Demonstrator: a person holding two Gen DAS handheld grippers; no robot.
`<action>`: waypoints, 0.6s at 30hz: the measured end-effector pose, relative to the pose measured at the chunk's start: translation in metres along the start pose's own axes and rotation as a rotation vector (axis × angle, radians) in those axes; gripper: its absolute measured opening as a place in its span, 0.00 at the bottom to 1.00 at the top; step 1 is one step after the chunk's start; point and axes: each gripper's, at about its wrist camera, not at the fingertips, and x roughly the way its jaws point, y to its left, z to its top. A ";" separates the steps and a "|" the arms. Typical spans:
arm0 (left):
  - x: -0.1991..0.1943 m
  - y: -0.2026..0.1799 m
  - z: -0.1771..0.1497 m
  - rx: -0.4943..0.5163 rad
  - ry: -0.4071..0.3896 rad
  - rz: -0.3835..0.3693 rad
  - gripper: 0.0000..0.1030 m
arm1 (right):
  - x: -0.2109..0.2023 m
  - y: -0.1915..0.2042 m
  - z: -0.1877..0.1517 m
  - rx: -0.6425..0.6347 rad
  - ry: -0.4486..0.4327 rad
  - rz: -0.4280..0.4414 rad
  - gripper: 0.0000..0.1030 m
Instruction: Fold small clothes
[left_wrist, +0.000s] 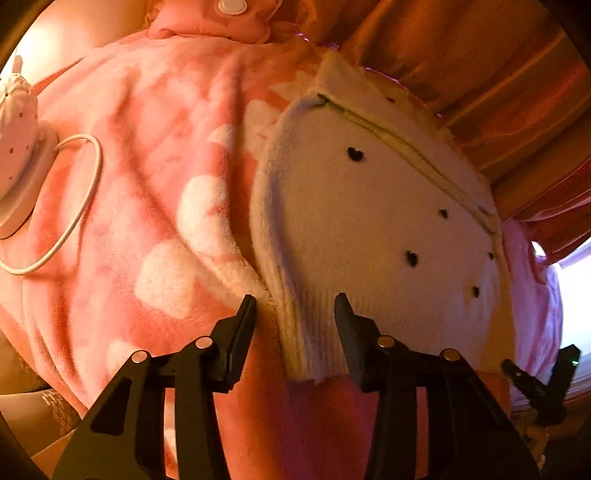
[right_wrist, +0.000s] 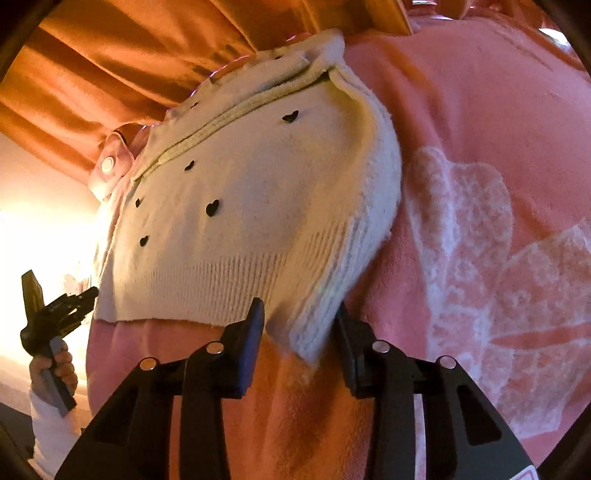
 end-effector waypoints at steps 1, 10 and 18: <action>0.003 -0.001 0.001 0.010 0.011 0.000 0.44 | 0.004 -0.004 0.001 0.024 0.020 0.010 0.38; 0.036 0.003 0.000 -0.033 0.085 0.008 0.56 | 0.011 -0.017 0.008 0.108 0.039 0.090 0.35; -0.002 0.015 -0.001 -0.069 0.010 -0.060 0.06 | -0.041 -0.008 0.005 0.089 -0.170 0.171 0.09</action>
